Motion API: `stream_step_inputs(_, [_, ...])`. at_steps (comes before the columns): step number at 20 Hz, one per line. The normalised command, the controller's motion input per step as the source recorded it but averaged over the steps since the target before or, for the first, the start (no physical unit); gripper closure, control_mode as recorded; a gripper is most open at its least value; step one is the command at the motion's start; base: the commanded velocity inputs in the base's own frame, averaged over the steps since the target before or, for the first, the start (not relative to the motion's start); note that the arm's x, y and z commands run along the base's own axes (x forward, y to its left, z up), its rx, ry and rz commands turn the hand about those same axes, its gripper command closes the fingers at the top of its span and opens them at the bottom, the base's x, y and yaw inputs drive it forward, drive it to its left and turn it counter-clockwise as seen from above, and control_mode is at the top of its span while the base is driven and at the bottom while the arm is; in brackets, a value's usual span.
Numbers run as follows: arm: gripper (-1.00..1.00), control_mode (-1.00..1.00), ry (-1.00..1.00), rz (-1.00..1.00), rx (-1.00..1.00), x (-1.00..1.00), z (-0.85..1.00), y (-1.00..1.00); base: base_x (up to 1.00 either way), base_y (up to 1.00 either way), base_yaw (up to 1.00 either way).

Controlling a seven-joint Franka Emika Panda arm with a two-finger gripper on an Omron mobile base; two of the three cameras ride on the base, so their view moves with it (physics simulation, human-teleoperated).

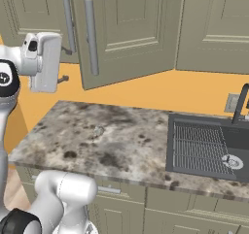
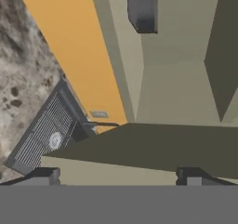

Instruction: Retrieve the tupperware from the cabinet, then place the raw meat into the tupperware to avoid contamination.

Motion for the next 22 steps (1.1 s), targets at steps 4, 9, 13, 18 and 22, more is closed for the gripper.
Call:
stream_step_inputs(4, [-1.0,-1.0,0.0,-0.06,-0.03,0.12,0.0,-0.11,0.0,0.0,0.0])
stream_step_inputs(9, [-1.0,-1.0,0.0,-0.05,-0.03,0.08,0.0,-0.17,0.0,0.0,0.0])
stream_step_inputs(13, [-1.0,-1.0,0.02,-0.06,-0.02,0.0,0.0,-0.21,0.0,0.0,0.0])
stream_step_inputs(18, [-1.0,-1.0,0.01,-0.06,-0.03,0.02,0.0,-0.17,0.0,0.0,0.0])
stream_step_inputs(22, [-1.0,-1.0,0.03,-0.08,-0.02,-0.02,0.0,-0.24,0.0,0.0,0.0])
